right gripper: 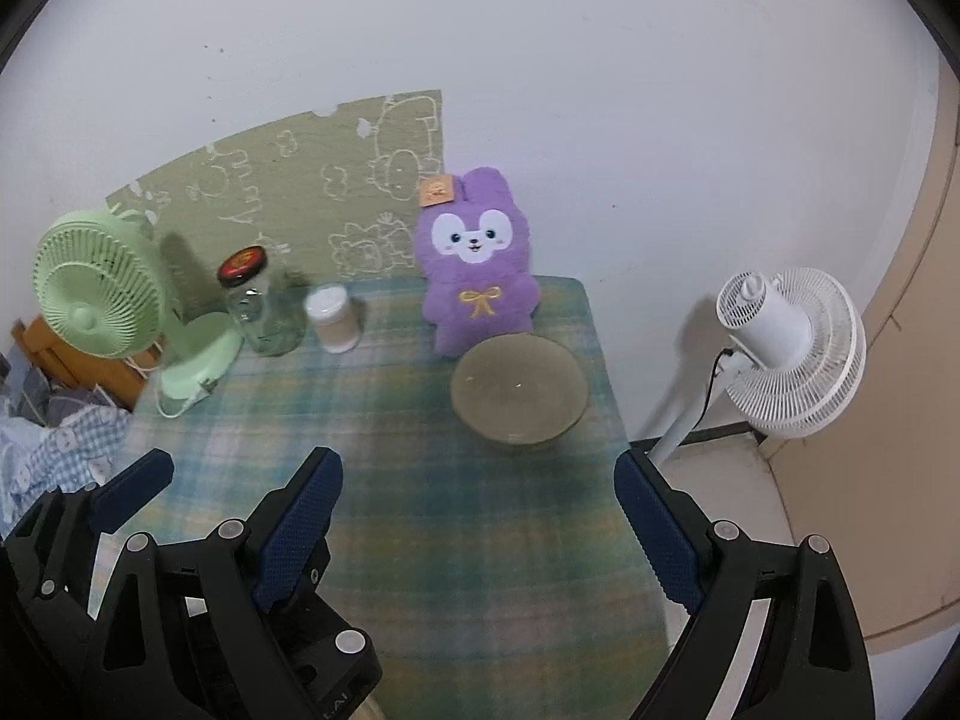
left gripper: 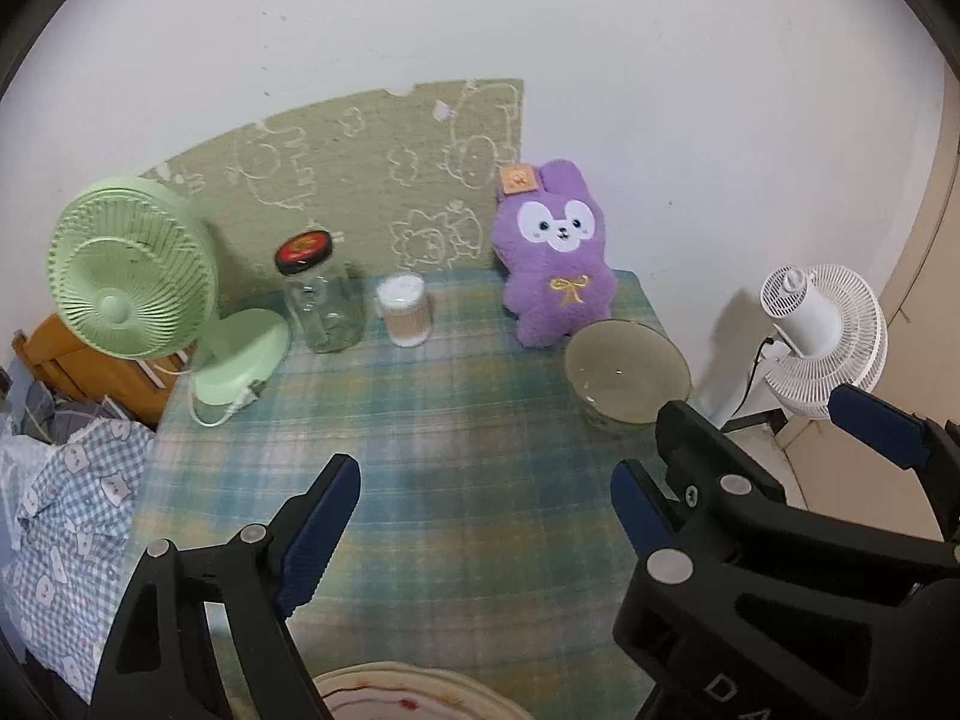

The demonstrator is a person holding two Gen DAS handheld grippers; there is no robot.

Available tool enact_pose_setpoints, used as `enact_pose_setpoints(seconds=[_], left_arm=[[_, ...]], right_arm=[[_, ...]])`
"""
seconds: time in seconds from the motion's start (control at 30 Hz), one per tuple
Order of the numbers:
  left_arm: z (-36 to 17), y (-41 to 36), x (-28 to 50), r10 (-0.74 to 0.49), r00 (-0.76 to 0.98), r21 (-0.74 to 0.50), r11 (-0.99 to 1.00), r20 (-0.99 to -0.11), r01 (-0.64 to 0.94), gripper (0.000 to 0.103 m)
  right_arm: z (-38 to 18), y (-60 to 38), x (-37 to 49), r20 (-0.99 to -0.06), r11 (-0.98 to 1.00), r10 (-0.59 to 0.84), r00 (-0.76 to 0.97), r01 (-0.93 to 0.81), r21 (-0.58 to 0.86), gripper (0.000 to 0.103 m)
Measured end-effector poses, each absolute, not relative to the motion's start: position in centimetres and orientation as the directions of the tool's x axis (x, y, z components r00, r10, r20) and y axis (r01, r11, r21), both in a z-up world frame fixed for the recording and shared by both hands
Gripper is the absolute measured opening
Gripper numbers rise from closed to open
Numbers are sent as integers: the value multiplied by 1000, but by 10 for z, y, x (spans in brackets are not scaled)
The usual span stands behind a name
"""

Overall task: Organize plates and bowls
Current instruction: 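Move both grippers to the green-rimmed bowl beside the purple plush toy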

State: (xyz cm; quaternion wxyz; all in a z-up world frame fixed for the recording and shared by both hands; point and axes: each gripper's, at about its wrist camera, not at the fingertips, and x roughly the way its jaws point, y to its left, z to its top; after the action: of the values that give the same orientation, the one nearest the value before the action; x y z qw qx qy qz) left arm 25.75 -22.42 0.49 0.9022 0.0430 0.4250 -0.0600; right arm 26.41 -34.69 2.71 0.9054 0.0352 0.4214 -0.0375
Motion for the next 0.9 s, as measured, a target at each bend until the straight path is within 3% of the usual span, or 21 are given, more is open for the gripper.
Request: enact_pose_setpoints(seconds=[0.73, 0.9], left_arm=[[-61, -302, 358, -70, 612, 55, 981, -788, 184, 81], [-79, -310, 378, -67, 588, 53, 981, -806, 186, 71]], right_arm=[[-47, -422, 359, -773, 989, -63, 631, 142, 35, 91], [-65, -432, 376, -786, 988, -60, 615, 148, 40, 90]])
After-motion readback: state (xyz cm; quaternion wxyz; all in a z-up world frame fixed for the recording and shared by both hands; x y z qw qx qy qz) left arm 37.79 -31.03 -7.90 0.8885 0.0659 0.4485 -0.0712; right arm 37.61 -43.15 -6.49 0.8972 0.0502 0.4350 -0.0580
